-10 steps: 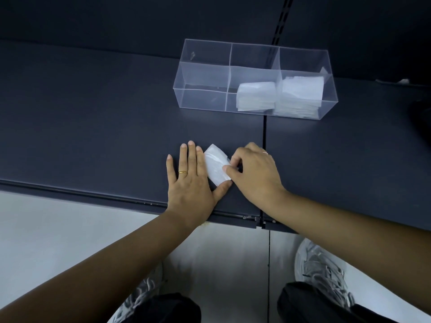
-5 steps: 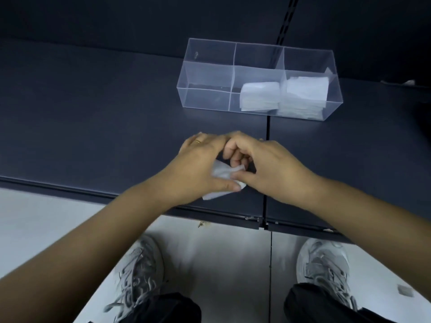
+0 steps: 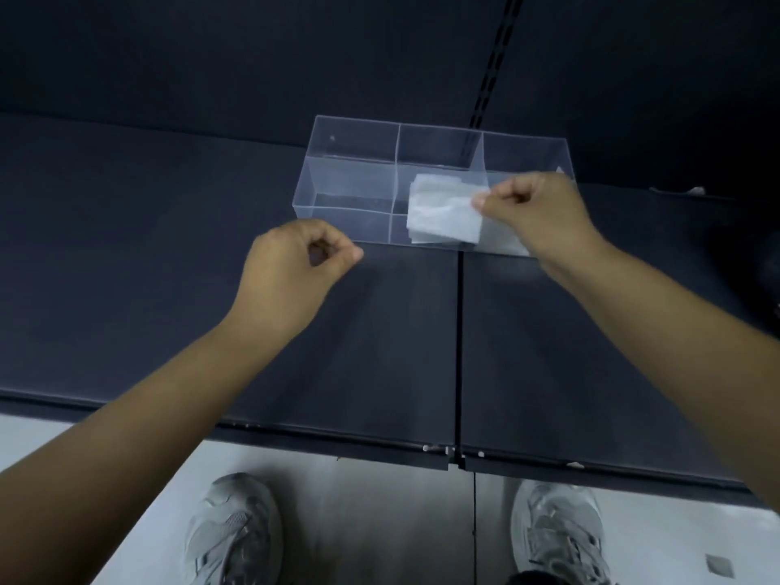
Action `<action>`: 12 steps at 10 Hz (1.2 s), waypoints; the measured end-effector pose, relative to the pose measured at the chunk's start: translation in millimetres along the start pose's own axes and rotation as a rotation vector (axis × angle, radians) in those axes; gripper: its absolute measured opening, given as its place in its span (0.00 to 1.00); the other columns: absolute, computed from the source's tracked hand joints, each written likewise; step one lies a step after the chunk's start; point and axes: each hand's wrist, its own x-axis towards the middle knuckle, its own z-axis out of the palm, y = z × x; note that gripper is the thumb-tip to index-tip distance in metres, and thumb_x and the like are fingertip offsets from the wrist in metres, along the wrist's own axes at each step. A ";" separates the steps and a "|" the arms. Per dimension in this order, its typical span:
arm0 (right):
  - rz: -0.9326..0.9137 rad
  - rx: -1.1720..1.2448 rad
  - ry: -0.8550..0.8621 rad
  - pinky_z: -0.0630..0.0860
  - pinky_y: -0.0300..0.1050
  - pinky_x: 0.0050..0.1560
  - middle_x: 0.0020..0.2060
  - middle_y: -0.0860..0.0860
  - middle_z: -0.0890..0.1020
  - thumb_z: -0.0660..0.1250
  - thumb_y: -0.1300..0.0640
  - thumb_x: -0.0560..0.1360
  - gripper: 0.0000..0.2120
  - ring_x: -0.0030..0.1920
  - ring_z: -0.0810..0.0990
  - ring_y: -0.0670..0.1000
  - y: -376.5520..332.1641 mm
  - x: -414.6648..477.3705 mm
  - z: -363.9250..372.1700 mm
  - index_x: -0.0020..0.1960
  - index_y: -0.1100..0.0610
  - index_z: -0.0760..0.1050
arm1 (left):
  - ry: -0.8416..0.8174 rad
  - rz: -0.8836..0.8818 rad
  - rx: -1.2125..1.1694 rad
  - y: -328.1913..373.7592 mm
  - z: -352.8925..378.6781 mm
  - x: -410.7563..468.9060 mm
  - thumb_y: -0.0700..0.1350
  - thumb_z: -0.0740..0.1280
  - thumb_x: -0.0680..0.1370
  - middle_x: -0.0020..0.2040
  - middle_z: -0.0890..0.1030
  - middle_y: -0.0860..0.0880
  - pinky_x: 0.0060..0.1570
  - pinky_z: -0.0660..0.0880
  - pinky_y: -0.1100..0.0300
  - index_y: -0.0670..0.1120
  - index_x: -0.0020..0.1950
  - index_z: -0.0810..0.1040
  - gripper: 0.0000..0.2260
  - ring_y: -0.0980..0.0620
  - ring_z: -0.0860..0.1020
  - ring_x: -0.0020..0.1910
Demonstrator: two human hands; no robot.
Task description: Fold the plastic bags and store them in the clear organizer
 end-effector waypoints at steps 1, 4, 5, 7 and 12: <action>0.025 -0.121 0.060 0.73 0.36 0.44 0.40 0.48 0.82 0.74 0.54 0.71 0.08 0.43 0.79 0.44 2.8 36.5 5.2 0.44 0.58 0.81 | -0.014 0.182 0.212 -4.3 8.2 16.5 0.48 0.67 0.78 0.59 0.77 0.52 0.61 0.64 0.65 0.48 0.58 0.79 0.10 0.52 0.71 0.61; -0.152 -0.940 0.141 0.62 0.50 0.59 0.48 0.52 0.81 0.71 0.54 0.71 0.08 0.52 0.77 0.56 8.9 57.9 30.2 0.48 0.56 0.78 | -0.290 0.305 0.663 -22.3 32.7 24.6 0.61 0.50 0.78 0.79 0.45 0.48 0.75 0.39 0.51 0.45 0.78 0.44 0.35 0.49 0.40 0.77; -0.334 -0.872 0.209 0.63 0.49 0.56 0.52 0.54 0.76 0.70 0.60 0.72 0.09 0.55 0.74 0.56 0.0 51.5 27.6 0.52 0.57 0.75 | -0.290 0.318 0.663 -24.8 33.1 23.2 0.61 0.51 0.78 0.79 0.43 0.49 0.75 0.38 0.50 0.46 0.78 0.42 0.35 0.49 0.39 0.77; -0.456 -0.868 -0.409 0.71 0.51 0.57 0.56 0.50 0.76 0.49 0.38 0.79 0.25 0.58 0.73 0.53 -8.7 21.8 42.5 0.57 0.53 0.76 | -0.304 0.306 0.669 -28.2 36.6 22.6 0.62 0.51 0.78 0.78 0.38 0.50 0.75 0.36 0.49 0.46 0.78 0.38 0.36 0.49 0.35 0.76; -0.468 -0.499 -0.304 0.56 0.37 0.69 0.71 0.42 0.64 0.58 0.42 0.79 0.26 0.71 0.62 0.43 -56.8 -47.3 -4.0 0.74 0.49 0.62 | -0.260 0.255 0.395 27.9 -8.0 -2.6 0.64 0.53 0.76 0.79 0.49 0.54 0.74 0.35 0.57 0.50 0.79 0.46 0.35 0.58 0.40 0.76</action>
